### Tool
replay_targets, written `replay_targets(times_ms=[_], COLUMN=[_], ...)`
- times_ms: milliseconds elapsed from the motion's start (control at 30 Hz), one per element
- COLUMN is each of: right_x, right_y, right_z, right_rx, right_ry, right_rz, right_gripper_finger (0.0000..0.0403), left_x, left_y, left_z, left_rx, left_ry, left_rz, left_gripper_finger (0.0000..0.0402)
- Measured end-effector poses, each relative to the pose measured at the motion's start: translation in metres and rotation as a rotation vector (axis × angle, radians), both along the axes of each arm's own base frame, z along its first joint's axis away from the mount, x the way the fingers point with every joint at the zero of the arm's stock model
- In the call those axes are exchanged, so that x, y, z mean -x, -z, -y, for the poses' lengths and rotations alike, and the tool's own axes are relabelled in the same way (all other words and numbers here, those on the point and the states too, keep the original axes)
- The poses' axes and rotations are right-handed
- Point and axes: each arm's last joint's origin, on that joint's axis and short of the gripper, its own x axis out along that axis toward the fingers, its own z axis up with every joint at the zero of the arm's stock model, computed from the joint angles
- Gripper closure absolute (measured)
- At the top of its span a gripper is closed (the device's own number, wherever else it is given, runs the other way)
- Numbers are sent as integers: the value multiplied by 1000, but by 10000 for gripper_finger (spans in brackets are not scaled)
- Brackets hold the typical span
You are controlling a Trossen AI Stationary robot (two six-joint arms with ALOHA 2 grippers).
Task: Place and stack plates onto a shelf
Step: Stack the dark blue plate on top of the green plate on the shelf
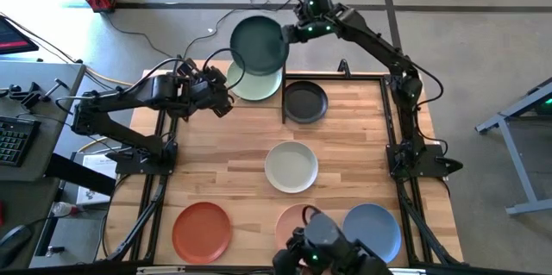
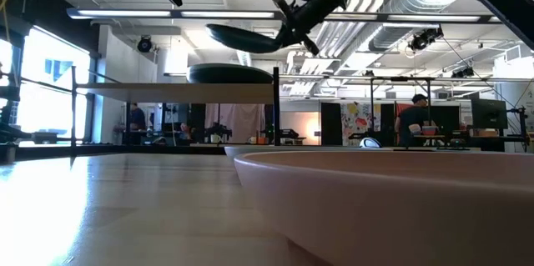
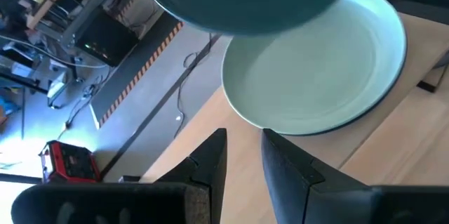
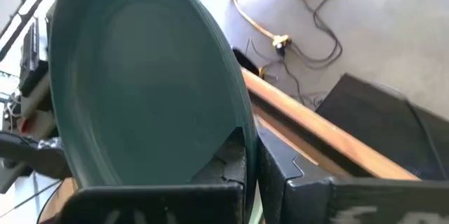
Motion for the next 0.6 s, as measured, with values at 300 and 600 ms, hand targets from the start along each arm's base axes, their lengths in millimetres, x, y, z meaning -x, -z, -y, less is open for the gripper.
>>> replay_targets(times_ms=[300,600], right_x=[-19,-32], right_y=[29,37], right_z=[-18,-31], right_rx=[-38,19], right_ry=[-30,-37], right_rz=[-80,-115], right_gripper_finger=[403,403], left_x=[0,0], left_y=[1,1], left_z=[-5,-5], left_rx=[51,57], left_ry=[1,-9], left_rz=[7,22], left_gripper_finger=[323,323])
